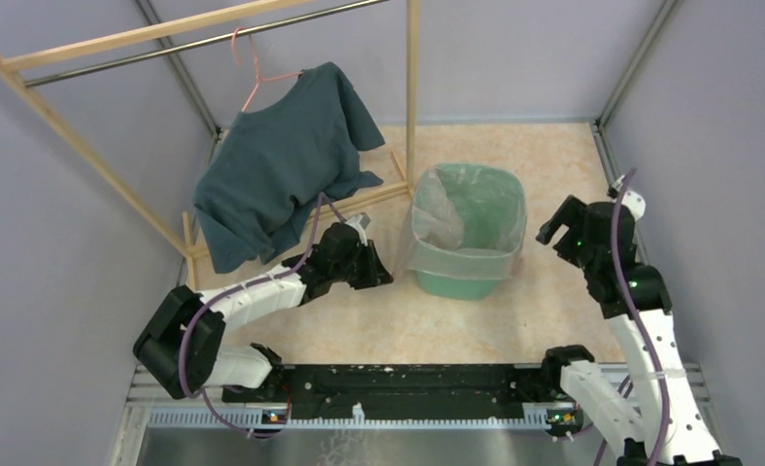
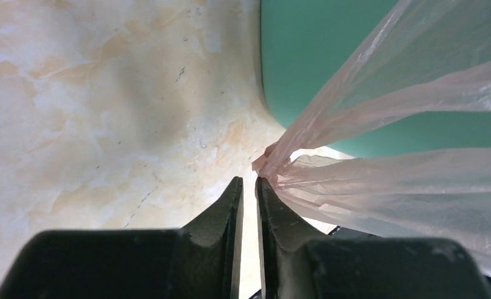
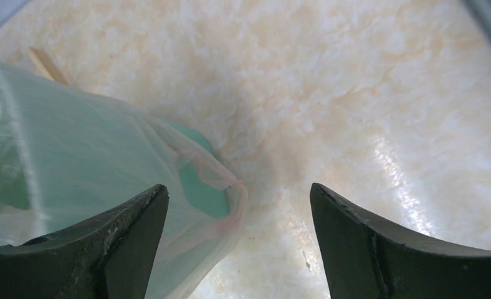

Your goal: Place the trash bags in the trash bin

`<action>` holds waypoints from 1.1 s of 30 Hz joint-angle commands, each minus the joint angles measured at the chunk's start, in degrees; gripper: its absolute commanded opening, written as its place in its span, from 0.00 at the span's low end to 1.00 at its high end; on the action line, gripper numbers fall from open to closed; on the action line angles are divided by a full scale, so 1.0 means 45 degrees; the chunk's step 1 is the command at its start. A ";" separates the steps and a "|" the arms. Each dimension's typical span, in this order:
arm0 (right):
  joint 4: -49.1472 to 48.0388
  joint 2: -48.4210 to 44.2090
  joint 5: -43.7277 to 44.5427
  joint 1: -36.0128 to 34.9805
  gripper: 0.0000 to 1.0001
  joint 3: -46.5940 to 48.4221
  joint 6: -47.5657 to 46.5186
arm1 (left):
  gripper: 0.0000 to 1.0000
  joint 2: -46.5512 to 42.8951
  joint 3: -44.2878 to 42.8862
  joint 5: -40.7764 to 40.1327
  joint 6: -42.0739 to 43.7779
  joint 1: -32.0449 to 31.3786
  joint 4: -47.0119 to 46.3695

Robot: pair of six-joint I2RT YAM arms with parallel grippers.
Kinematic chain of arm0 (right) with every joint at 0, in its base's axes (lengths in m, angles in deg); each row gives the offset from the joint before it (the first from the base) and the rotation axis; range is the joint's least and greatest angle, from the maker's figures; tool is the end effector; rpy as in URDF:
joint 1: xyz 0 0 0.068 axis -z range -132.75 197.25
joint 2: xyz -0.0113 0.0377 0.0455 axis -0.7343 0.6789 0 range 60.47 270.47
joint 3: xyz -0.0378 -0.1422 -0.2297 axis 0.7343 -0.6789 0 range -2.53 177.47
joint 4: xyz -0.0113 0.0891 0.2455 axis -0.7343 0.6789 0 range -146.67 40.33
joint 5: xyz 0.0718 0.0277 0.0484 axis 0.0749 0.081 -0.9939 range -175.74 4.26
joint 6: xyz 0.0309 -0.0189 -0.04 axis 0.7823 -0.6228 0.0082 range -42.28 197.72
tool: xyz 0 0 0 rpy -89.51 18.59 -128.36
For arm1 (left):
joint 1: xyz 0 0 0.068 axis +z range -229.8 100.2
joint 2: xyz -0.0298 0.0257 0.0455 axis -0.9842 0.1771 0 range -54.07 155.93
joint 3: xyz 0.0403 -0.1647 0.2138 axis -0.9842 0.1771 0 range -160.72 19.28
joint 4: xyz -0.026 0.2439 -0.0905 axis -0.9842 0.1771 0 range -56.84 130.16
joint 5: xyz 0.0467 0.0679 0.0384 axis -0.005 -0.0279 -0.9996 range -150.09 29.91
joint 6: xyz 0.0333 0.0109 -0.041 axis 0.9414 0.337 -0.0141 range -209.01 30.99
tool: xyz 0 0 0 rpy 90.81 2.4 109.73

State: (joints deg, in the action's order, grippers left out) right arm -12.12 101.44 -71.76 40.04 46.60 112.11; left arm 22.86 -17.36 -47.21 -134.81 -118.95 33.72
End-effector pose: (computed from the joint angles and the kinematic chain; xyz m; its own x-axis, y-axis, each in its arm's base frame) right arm 0.1420 0.0092 0.3163 -0.4454 0.4960 -0.7454 0.3911 0.8567 0.3364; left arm 0.2029 -0.1755 0.1870 -0.8886 -0.1778 -0.4228 0.1567 0.7488 -0.6440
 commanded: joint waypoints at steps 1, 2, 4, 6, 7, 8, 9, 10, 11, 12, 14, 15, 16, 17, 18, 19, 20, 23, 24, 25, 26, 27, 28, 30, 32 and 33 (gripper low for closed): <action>0.1216 0.0437 0.0907 0.0097 0.85 0.3064 -0.2255 | 0.20 -0.1044 0.0470 -0.0668 0.0266 -0.0053 0.0412; 0.1103 0.0711 0.0052 0.0097 0.86 0.3778 -0.3139 | 0.20 -0.1150 0.0516 -0.0716 0.0257 -0.0042 0.0422; 0.0876 0.1719 -0.2455 0.0079 0.87 0.5178 -0.4303 | 0.19 -0.1191 0.0563 -0.0740 0.0246 -0.0057 0.0344; 0.1007 0.2941 -0.4097 -0.0239 0.86 0.6570 -0.4570 | 0.18 -0.1027 0.0519 -0.0600 0.0237 -0.0042 0.0209; 0.1050 0.3500 -0.4241 -0.0766 0.86 0.7063 -0.4560 | 0.17 -0.0938 0.0476 -0.0520 0.0234 -0.0053 0.0147; 0.0987 0.3941 -0.3829 -0.1718 0.86 0.7432 -0.4564 | 0.16 -0.0825 0.0412 -0.0471 0.0236 -0.0051 0.0140; 0.0849 0.4328 -0.3121 -0.2796 0.86 0.7671 -0.4705 | 0.15 -0.0740 0.0360 -0.0421 0.0222 -0.0059 0.0139; 0.0744 0.4752 -0.2361 -0.4044 0.86 0.7874 -0.4822 | 0.14 -0.0685 0.0324 -0.0378 0.0213 -0.0052 0.0146; 0.0634 0.5171 -0.1978 -0.5082 0.87 0.7978 -0.4922 | 0.14 -0.0661 0.0313 -0.0368 0.0202 -0.0056 0.0149; 0.0603 0.5690 -0.1735 -0.5885 0.87 0.8045 -0.4925 | 0.14 -0.0668 0.0311 -0.0398 0.0186 -0.0049 0.0159; 0.0790 0.6705 -0.1482 -0.6563 0.78 0.8124 -0.4687 | 0.13 -0.0703 0.0311 -0.0485 0.0178 -0.0058 0.0238; 0.0727 0.7085 -0.1350 -0.6595 0.68 0.7985 -0.4627 | 0.13 -0.0715 0.0286 -0.0503 0.0190 -0.0055 0.0305; 0.0529 0.7304 -0.1051 -0.6597 0.57 0.7679 -0.4626 | 0.13 -0.0731 0.0269 -0.0530 0.0219 -0.0049 0.0357; 0.0260 0.7436 -0.0637 -0.6600 0.49 0.7190 -0.4648 | 0.13 -0.0755 0.0254 -0.0548 0.0249 -0.0049 0.0405; -0.0091 0.7514 -0.0368 -0.6590 0.43 0.6828 -0.4702 | 0.13 -0.0765 0.0260 -0.0560 0.0270 -0.0049 0.0445; -0.0430 0.7553 -0.0296 -0.6599 0.41 0.6526 -0.4770 | 0.13 -0.0786 0.0263 -0.0564 0.0275 -0.0053 0.0487; -0.0822 0.7609 -0.0435 -0.6590 0.40 0.6308 -0.4796 | 0.12 -0.0786 0.0254 -0.0576 0.0266 -0.0059 0.0526; -0.1871 0.8016 -0.2094 -0.6619 0.39 0.6108 -0.4174 | 0.12 -0.0731 0.0260 -0.0493 0.0161 -0.0049 0.0457; -0.2320 0.8109 -0.3050 -0.6614 0.38 0.6016 -0.3730 | 0.11 -0.0701 0.0253 -0.0465 0.0103 -0.0049 0.0418; -0.2926 0.8164 -0.4022 -0.6616 0.38 0.5861 -0.3213 | 0.10 -0.0684 0.0252 -0.0410 0.0029 -0.0049 0.0366; -0.3607 0.8171 -0.4842 -0.6617 0.38 0.5612 -0.2665 | 0.09 -0.0671 0.0267 -0.0342 -0.0038 -0.0049 0.0269; -0.4349 0.8165 -0.5657 -0.6604 0.38 0.5322 -0.2067 | 0.09 -0.0652 0.0303 -0.0253 -0.0120 -0.0073 0.0160; -0.5300 0.8166 -0.6531 -0.6608 0.39 0.5039 -0.1597 | 0.08 -0.0623 0.0310 -0.0198 -0.0186 -0.0078 0.0070; -0.5963 0.8243 -0.7001 -0.6617 0.39 0.4810 -0.1097 | 0.08 -0.0558 0.0294 -0.0118 -0.0240 -0.0122 -0.0003; -0.5390 0.8304 -0.6542 -0.6612 0.42 0.5105 -0.1561 | 0.08 -0.0520 0.0184 -0.0067 -0.0238 -0.0177 0.0040; -0.4625 0.8316 -0.5862 -0.6618 0.45 0.5478 -0.2102 | 0.08 -0.0545 0.0134 -0.0045 -0.0233 -0.0212 0.0094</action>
State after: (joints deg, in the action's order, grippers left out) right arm -29.69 138.86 -95.94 10.38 68.67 102.30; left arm 19.73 -15.66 -48.39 -135.55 -119.19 35.12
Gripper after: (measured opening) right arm 0.411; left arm 0.081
